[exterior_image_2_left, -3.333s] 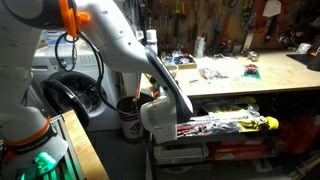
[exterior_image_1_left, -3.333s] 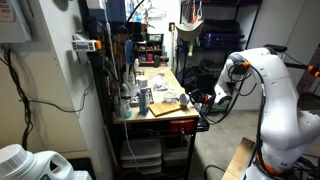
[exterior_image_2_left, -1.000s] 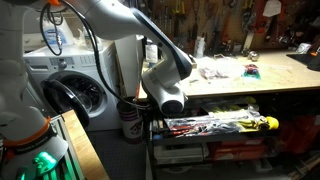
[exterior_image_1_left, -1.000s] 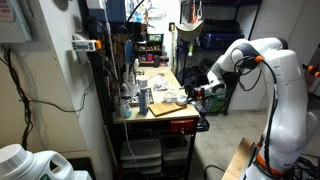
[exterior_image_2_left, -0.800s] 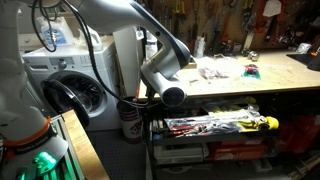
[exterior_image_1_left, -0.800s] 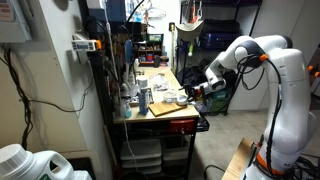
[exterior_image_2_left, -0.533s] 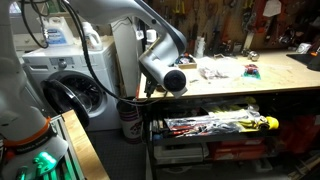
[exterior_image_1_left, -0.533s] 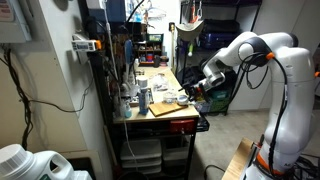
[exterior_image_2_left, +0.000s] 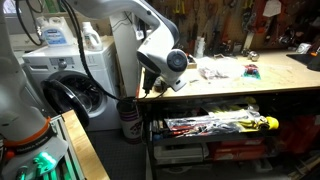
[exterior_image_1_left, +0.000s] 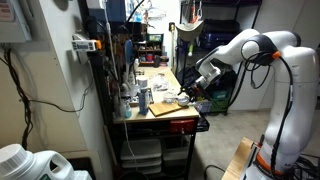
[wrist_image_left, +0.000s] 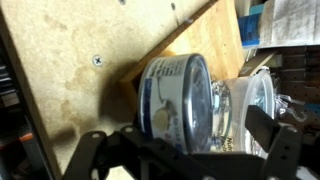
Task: Turn the tin upside down
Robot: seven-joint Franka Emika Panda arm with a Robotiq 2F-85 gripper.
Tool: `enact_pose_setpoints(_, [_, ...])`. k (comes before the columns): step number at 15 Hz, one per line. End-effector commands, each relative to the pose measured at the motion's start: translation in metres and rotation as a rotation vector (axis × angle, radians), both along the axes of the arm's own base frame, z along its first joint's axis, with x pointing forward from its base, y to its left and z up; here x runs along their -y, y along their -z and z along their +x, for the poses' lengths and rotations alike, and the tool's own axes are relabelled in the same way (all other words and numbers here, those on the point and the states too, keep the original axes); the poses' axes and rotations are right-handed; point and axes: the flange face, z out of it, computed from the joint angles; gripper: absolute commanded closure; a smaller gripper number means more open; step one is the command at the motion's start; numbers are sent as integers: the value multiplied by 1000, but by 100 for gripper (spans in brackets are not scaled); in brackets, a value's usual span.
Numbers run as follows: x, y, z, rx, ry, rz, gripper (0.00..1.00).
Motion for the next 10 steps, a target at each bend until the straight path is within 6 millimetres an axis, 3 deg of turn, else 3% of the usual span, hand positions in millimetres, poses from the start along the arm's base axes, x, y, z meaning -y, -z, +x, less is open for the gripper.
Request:
enact_pose_setpoints(1, [-4,-6,5,-57,-68,-69,0])
enact_pose_setpoints(10, [-25,-26,33,-66,-303,-253,0])
